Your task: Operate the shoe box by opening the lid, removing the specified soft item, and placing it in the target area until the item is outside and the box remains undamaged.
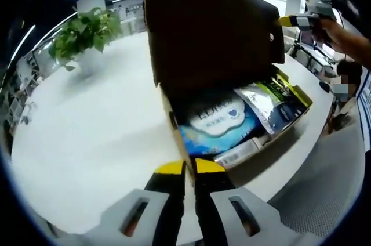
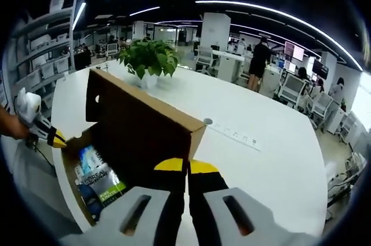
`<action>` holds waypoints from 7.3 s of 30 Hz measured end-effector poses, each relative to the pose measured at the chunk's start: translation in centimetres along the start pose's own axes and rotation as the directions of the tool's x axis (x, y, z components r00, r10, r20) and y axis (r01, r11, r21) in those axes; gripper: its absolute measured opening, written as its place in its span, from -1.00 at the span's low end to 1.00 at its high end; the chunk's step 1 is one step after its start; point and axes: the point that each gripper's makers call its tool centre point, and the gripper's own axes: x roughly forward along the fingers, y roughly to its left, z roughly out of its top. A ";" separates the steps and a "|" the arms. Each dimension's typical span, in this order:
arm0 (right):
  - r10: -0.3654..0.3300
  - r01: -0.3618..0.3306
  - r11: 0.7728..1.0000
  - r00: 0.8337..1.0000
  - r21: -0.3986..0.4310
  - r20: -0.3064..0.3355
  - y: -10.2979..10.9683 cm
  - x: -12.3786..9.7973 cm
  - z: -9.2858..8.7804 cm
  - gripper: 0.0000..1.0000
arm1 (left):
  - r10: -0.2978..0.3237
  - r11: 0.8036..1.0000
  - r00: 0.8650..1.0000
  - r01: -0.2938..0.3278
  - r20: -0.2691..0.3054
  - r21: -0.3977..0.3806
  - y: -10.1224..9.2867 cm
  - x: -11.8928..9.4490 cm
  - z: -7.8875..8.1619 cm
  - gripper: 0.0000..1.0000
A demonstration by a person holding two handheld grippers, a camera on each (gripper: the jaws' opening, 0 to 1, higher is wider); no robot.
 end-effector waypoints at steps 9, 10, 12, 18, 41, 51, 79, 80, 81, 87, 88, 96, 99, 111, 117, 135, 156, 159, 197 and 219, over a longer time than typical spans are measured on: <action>-0.014 0.015 1.000 1.000 0.010 -0.018 -1.3 2.0 0.0 -1.00 | 0.003 1.000 1.000 -0.003 0.008 0.017 -0.1 -0.1 -0.1 -0.98; -0.016 0.016 1.000 1.000 0.012 -0.019 -1.4 2.2 0.0 -1.00 | 0.003 1.000 1.000 -0.003 0.008 0.020 -0.1 -0.1 -0.1 -0.98; -0.019 0.020 0.999 1.000 0.027 -0.022 -1.7 2.8 -0.1 -1.00 | 0.003 1.000 1.000 -0.003 0.007 0.020 -0.1 -0.1 -0.1 -0.98; -0.018 0.019 0.999 0.999 0.041 -0.037 -2.5 4.3 -0.5 -1.00 | 0.008 1.000 1.000 -0.008 -0.001 0.029 -0.1 0.0 -0.1 -0.98; -0.002 0.008 0.998 0.994 0.058 -0.105 -3.8 8.4 -2.5 -1.00 | -0.021 0.999 1.000 0.021 0.023 0.026 -0.2 0.2 0.0 -0.97; 0.008 0.006 0.996 0.987 0.086 -0.161 -4.2 10.9 -4.7 -1.00 | -0.035 0.999 0.999 0.034 0.025 0.037 -0.2 0.3 0.0 -0.97; 0.083 -0.059 0.994 0.955 0.092 -0.283 -3.1 13.5 -10.1 -0.85 | -0.008 1.000 0.999 0.007 0.043 0.026 -0.3 0.1 0.1 -0.90; 0.084 -0.062 0.994 0.958 0.088 -0.275 -3.2 13.4 -9.8 -0.84 | -0.002 1.000 0.999 0.001 0.052 0.028 -0.2 0.1 0.3 -0.86; 0.080 -0.059 0.995 0.959 0.084 -0.272 -3.3 13.3 -9.8 -0.83 | -0.005 1.000 0.998 0.003 0.056 0.025 -0.2 0.1 0.4 -0.78; 0.070 -0.049 0.995 0.963 0.089 -0.260 -3.5 12.6 -9.4 -0.78 | 0.001 0.999 0.995 -0.005 0.099 0.044 -0.1 -0.6 1.6 -0.75; 0.068 -0.047 0.995 0.964 0.088 -0.257 -3.5 12.5 -9.3 -0.77 | -0.001 0.999 0.995 -0.004 0.102 0.047 -0.2 -0.7 1.7 -0.74; 0.041 -0.026 0.997 0.975 0.072 -0.217 -3.6 10.3 -7.9 -0.79 | -0.061 0.996 0.988 0.052 0.142 0.070 -2.5 -0.5 3.9 -0.70; 0.041 -0.026 0.997 0.978 0.077 -0.202 -3.3 9.5 -7.6 -0.80 | -0.084 0.994 0.986 0.072 0.142 0.087 -3.4 0.0 4.2 -0.70; 0.045 -0.029 0.994 0.986 0.103 -0.159 -2.1 7.6 -7.7 -0.82 | -0.143 0.987 0.981 0.131 0.131 0.098 -5.4 1.2 4.3 -0.68; 0.049 -0.037 0.995 0.991 0.088 -0.128 -1.3 6.8 -6.5 -0.82 | -0.181 0.982 0.976 0.171 0.119 0.084 -6.4 2.0 4.3 -0.68; 0.071 -0.059 0.993 0.991 0.106 -0.114 1.3 3.9 -7.8 -0.82 | -0.289 0.957 0.954 0.286 0.076 0.044 -10.6 4.6 4.3 -0.67; 0.075 -0.061 0.991 0.991 0.123 -0.112 3.3 1.6 -8.6 -0.85 | -0.329 0.944 0.944 0.329 0.027 0.003 -12.0 6.2 3.9 -0.68; 0.073 -0.059 0.990 0.991 0.129 -0.113 3.3 1.6 -8.8 -0.86 | -0.336 0.942 0.942 0.336 0.024 0.005 -12.3 6.4 4.0 -0.73; 0.151 -0.132 0.982 0.977 0.133 -0.147 8.3 1.0 -9.8 -0.85 | -0.274 0.961 0.961 0.275 0.027 -0.024 -9.6 5.7 3.2 -1.00; 0.207 -0.162 0.971 0.939 0.176 -0.276 11.0 0.9 -13.3 -0.88 | -0.282 0.959 0.959 0.283 0.033 -0.010 -9.6 5.7 3.2 -1.00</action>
